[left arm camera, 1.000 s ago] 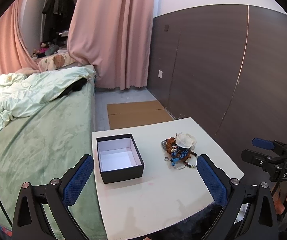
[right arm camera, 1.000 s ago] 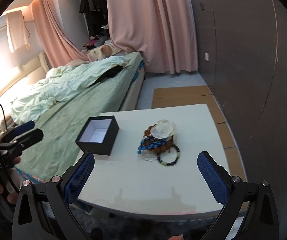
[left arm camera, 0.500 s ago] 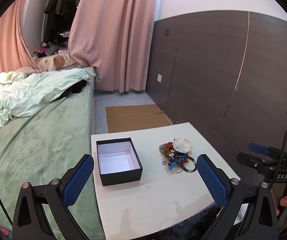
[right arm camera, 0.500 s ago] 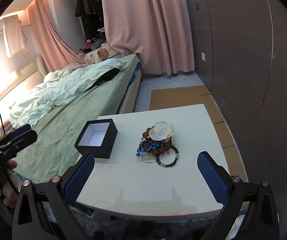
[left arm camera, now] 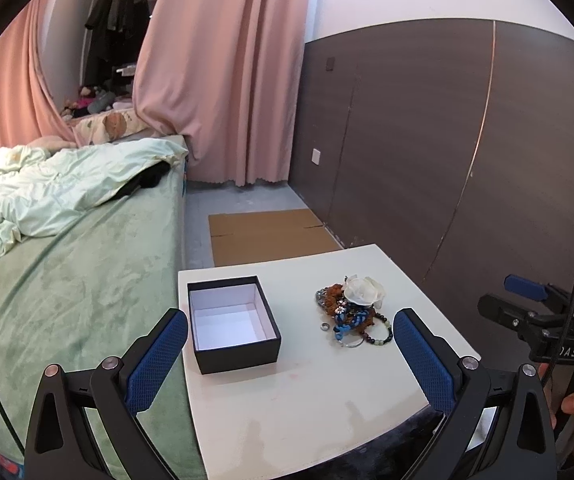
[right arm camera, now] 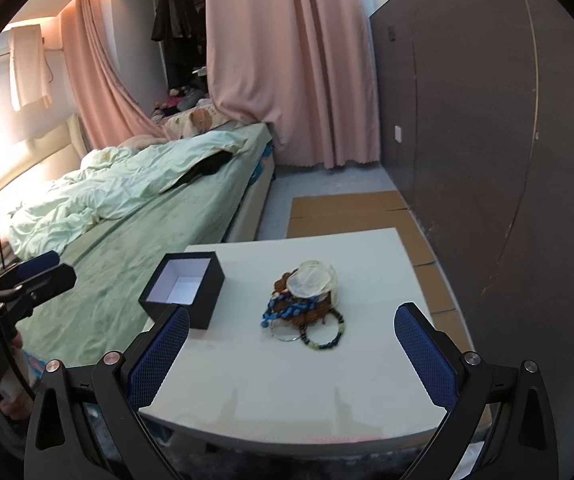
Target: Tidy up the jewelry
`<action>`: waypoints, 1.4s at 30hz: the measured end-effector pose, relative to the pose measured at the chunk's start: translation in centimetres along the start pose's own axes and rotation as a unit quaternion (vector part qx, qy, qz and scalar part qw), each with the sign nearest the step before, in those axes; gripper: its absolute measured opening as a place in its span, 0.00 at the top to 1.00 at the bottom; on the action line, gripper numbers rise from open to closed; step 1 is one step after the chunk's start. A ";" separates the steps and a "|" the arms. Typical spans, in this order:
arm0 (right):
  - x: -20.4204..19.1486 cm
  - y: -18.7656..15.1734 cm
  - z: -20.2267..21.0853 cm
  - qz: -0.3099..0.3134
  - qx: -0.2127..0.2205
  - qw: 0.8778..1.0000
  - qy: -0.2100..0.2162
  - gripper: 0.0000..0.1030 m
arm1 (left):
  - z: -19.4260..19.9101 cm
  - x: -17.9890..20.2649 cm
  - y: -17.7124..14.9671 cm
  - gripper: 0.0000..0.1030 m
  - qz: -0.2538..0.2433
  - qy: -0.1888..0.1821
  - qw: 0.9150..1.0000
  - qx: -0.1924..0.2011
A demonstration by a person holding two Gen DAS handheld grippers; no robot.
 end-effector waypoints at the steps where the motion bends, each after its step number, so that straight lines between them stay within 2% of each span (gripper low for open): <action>1: 0.0 0.1 0.0 -0.001 0.002 1.000 0.000 0.00 | 0.0 0.1 0.0 0.01 -0.003 0.003 1.000 0.001; 6: 0.0 0.4 0.2 -0.008 0.009 1.000 0.004 0.00 | 0.2 0.1 0.1 0.01 -0.006 0.010 1.000 0.008; 18: -0.4 0.4 0.3 -0.007 0.012 1.000 -0.002 0.00 | 0.1 0.2 0.2 0.01 -0.002 -0.007 1.000 0.005; 28: -0.5 0.8 -0.4 -0.015 0.010 1.000 0.018 0.00 | -0.9 0.3 0.1 0.01 -0.006 -0.015 1.000 0.002; 32: 1.4 1.1 -1.2 -0.050 0.004 0.998 0.023 0.00 | -3.0 -0.5 -0.4 0.04 0.017 -0.021 0.999 -0.025; 36: 3.7 0.7 -3.2 -0.094 -0.023 0.995 0.026 0.00 | -4.0 -0.6 0.1 0.05 0.025 -0.027 0.999 -0.033; 39: 4.2 0.5 -4.5 -0.119 -0.035 0.991 0.048 0.00 | -4.4 -0.7 0.4 0.05 0.020 -0.017 0.999 -0.033; 42: 4.3 0.2 -6.1 -0.140 -0.050 0.986 0.072 0.00 | -5.6 -0.8 0.6 0.05 0.028 -0.022 0.998 -0.042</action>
Point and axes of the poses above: each gripper's, at about its wrist camera, not at the fingertips, and z roughly against the way its jaws point, x to its right, y to its top, the point moved 10 cm from there along -z, roughly the way its jaws point, and after that the axes turned 3 degrees about -x, right-handed, at the moved point
